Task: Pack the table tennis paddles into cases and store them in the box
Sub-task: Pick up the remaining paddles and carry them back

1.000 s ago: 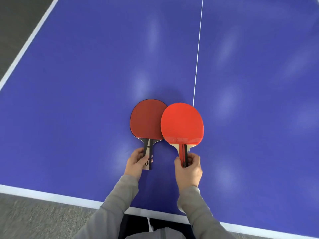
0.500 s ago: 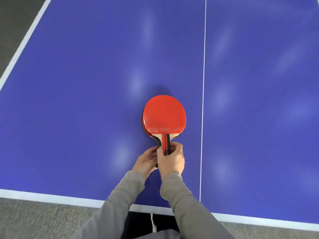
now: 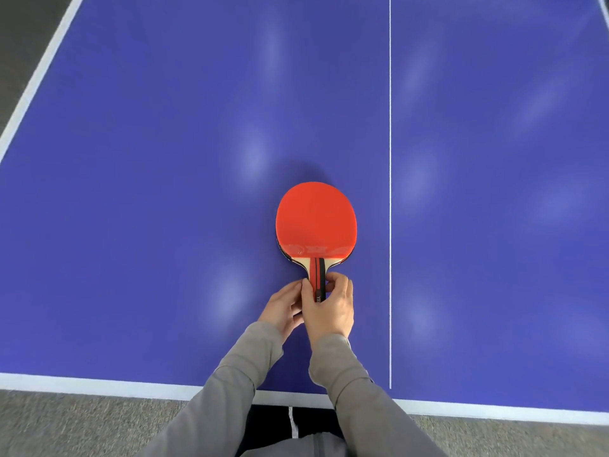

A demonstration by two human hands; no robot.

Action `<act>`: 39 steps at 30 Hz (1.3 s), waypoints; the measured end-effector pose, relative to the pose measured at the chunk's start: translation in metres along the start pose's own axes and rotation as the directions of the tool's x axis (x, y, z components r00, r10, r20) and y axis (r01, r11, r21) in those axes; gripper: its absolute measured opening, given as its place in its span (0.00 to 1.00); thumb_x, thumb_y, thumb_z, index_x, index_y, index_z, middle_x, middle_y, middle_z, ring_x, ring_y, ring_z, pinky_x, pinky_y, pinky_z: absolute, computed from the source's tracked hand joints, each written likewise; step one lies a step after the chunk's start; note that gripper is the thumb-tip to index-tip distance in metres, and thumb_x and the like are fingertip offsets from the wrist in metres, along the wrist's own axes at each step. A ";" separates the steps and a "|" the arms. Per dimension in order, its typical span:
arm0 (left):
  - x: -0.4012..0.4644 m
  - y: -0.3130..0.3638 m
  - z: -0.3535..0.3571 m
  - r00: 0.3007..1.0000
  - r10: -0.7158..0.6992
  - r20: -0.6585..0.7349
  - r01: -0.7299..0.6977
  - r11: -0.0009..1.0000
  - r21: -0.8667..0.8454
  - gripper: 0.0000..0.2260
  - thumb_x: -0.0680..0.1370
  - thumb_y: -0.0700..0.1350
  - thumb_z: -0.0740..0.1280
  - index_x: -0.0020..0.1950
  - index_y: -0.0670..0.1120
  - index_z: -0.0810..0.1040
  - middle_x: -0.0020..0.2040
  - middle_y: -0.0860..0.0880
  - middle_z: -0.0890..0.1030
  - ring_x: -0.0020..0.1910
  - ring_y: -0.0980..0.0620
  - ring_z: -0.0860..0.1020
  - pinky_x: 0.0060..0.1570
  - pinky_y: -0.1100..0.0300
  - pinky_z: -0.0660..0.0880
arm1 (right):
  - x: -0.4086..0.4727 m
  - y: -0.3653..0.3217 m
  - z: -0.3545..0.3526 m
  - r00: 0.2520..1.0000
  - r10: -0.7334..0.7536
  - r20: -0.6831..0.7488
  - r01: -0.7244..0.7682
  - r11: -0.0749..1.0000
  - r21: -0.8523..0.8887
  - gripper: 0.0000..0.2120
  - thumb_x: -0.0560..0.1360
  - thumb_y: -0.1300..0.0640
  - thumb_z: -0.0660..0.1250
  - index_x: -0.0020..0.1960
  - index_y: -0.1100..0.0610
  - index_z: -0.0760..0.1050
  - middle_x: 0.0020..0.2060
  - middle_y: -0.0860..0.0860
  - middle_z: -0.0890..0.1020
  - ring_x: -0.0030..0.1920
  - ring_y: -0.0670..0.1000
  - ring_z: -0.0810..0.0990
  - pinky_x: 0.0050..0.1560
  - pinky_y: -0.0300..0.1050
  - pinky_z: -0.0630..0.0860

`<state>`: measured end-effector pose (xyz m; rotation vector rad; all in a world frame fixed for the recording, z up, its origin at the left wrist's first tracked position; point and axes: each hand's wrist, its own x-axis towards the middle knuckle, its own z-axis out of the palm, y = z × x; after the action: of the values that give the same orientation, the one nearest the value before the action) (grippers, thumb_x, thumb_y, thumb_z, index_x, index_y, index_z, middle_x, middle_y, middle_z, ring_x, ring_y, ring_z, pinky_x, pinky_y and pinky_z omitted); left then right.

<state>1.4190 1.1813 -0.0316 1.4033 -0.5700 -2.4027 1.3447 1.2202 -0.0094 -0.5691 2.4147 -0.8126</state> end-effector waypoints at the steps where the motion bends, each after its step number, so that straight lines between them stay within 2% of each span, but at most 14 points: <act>1: 0.000 0.000 0.001 1.000 0.000 -0.008 0.000 1.000 0.001 0.13 0.81 0.43 0.58 0.61 0.40 0.76 0.49 0.43 0.81 0.45 0.52 0.81 0.37 0.64 0.77 | 0.000 0.001 -0.003 1.000 -0.009 0.007 0.009 1.000 0.010 0.15 0.72 0.44 0.67 0.54 0.50 0.70 0.47 0.42 0.71 0.47 0.47 0.76 0.45 0.46 0.75; 4: -0.003 0.004 0.008 0.999 0.026 -0.026 -0.025 0.999 0.035 0.11 0.80 0.47 0.60 0.55 0.41 0.77 0.47 0.41 0.78 0.46 0.47 0.77 0.38 0.61 0.79 | 0.001 0.009 -0.016 0.999 -0.034 0.005 0.033 0.998 0.048 0.15 0.73 0.44 0.66 0.55 0.50 0.71 0.48 0.43 0.72 0.41 0.46 0.74 0.44 0.46 0.75; 7: -0.002 0.007 0.021 0.994 0.074 -0.079 -0.053 0.967 0.248 0.20 0.73 0.54 0.70 0.58 0.42 0.75 0.43 0.48 0.79 0.41 0.51 0.79 0.43 0.60 0.79 | 0.009 0.026 -0.030 0.998 -0.064 -0.024 0.064 0.998 0.018 0.15 0.74 0.47 0.66 0.56 0.53 0.71 0.50 0.46 0.74 0.47 0.50 0.75 0.44 0.46 0.74; 8: -0.002 0.008 0.024 0.989 0.098 -0.114 -0.054 0.940 0.337 0.20 0.72 0.54 0.71 0.57 0.43 0.75 0.43 0.49 0.79 0.40 0.52 0.80 0.42 0.61 0.78 | 0.012 0.034 -0.035 0.996 -0.084 -0.027 0.084 0.996 -0.015 0.15 0.74 0.48 0.66 0.57 0.54 0.72 0.51 0.47 0.74 0.49 0.51 0.75 0.45 0.47 0.75; 10: -0.003 0.010 0.029 0.972 0.143 -0.186 -0.046 0.894 0.446 0.14 0.73 0.53 0.71 0.51 0.46 0.73 0.42 0.49 0.76 0.38 0.53 0.78 0.38 0.64 0.75 | 0.015 0.048 -0.044 0.989 -0.144 -0.022 0.141 0.985 -0.105 0.17 0.74 0.48 0.66 0.59 0.56 0.72 0.53 0.49 0.74 0.54 0.54 0.75 0.50 0.49 0.75; 12: -0.002 0.011 0.028 0.964 0.150 -0.217 -0.036 0.890 0.455 0.12 0.73 0.51 0.72 0.45 0.48 0.70 0.40 0.49 0.74 0.36 0.53 0.76 0.37 0.61 0.76 | 0.016 0.060 -0.053 0.974 -0.226 -0.007 0.217 0.944 -0.249 0.22 0.73 0.43 0.62 0.60 0.57 0.74 0.55 0.51 0.76 0.56 0.55 0.75 0.53 0.51 0.74; 15: -0.004 0.017 0.026 0.977 0.090 -0.195 -0.010 0.926 0.377 0.12 0.73 0.46 0.72 0.45 0.47 0.68 0.39 0.47 0.73 0.33 0.52 0.76 0.35 0.58 0.79 | 0.015 0.080 -0.066 0.949 -0.309 0.055 0.298 0.831 -0.470 0.24 0.70 0.41 0.56 0.58 0.55 0.74 0.54 0.53 0.79 0.52 0.56 0.78 0.45 0.52 0.77; 17: -0.006 0.020 0.025 0.979 0.084 -0.185 -0.003 0.918 0.396 0.12 0.73 0.45 0.72 0.45 0.47 0.68 0.39 0.45 0.73 0.31 0.52 0.75 0.30 0.59 0.78 | 0.014 0.091 -0.075 0.948 -0.299 0.106 0.305 0.769 -0.562 0.22 0.69 0.42 0.60 0.58 0.53 0.74 0.54 0.53 0.80 0.51 0.54 0.79 0.42 0.53 0.79; 20: -0.010 0.021 0.024 0.978 0.100 -0.182 -0.018 0.913 0.407 0.12 0.73 0.44 0.72 0.45 0.47 0.68 0.37 0.44 0.72 0.29 0.51 0.74 0.29 0.59 0.76 | 0.009 0.108 -0.086 0.940 -0.276 0.201 0.337 0.663 -0.668 0.26 0.63 0.44 0.73 0.57 0.54 0.78 0.55 0.54 0.80 0.53 0.55 0.80 0.43 0.53 0.81; 23: -0.015 0.017 0.021 0.979 0.106 -0.172 -0.026 0.910 0.414 0.12 0.73 0.43 0.72 0.44 0.46 0.68 0.36 0.44 0.72 0.28 0.51 0.73 0.28 0.59 0.76 | 0.001 0.119 -0.098 0.946 -0.237 0.220 0.321 0.599 -0.734 0.27 0.61 0.43 0.72 0.57 0.54 0.80 0.55 0.54 0.81 0.56 0.54 0.75 0.43 0.52 0.81; 27: -0.023 0.009 0.020 0.982 0.144 -0.123 -0.065 0.867 0.495 0.11 0.73 0.41 0.72 0.45 0.47 0.69 0.37 0.43 0.72 0.30 0.49 0.73 0.32 0.57 0.77 | -0.012 0.136 -0.112 0.966 -0.173 0.192 0.259 0.612 -0.747 0.31 0.56 0.45 0.80 0.56 0.55 0.80 0.54 0.54 0.81 0.52 0.56 0.82 0.43 0.51 0.80; 34: -0.047 -0.011 0.049 0.986 0.167 -0.031 -0.114 0.788 0.605 0.12 0.73 0.41 0.72 0.48 0.46 0.70 0.38 0.44 0.72 0.29 0.50 0.73 0.28 0.61 0.76 | -0.036 0.168 -0.134 0.988 -0.072 0.139 0.151 0.660 -0.736 0.32 0.53 0.45 0.81 0.54 0.55 0.81 0.53 0.54 0.82 0.50 0.55 0.83 0.40 0.51 0.81; 36: -0.053 -0.020 0.061 0.987 0.158 -0.005 -0.118 0.759 0.640 0.12 0.73 0.41 0.72 0.51 0.44 0.70 0.38 0.43 0.72 0.29 0.51 0.73 0.27 0.62 0.76 | -0.043 0.178 -0.143 0.992 -0.045 0.120 0.116 0.707 -0.698 0.31 0.61 0.45 0.78 0.60 0.55 0.78 0.59 0.54 0.79 0.56 0.56 0.80 0.48 0.54 0.79; 39: -0.060 -0.040 0.081 0.989 0.150 0.021 -0.125 0.728 0.674 0.13 0.73 0.40 0.71 0.51 0.42 0.70 0.38 0.43 0.72 0.29 0.51 0.73 0.27 0.63 0.76 | -0.053 0.192 -0.163 0.995 0.006 0.096 0.056 0.782 -0.621 0.28 0.75 0.46 0.64 0.73 0.52 0.64 0.72 0.51 0.66 0.71 0.54 0.65 0.67 0.54 0.66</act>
<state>1.3744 1.2585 0.0309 1.5678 -1.6057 -2.1177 1.2472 1.4578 -0.0041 -0.8611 2.5660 0.0484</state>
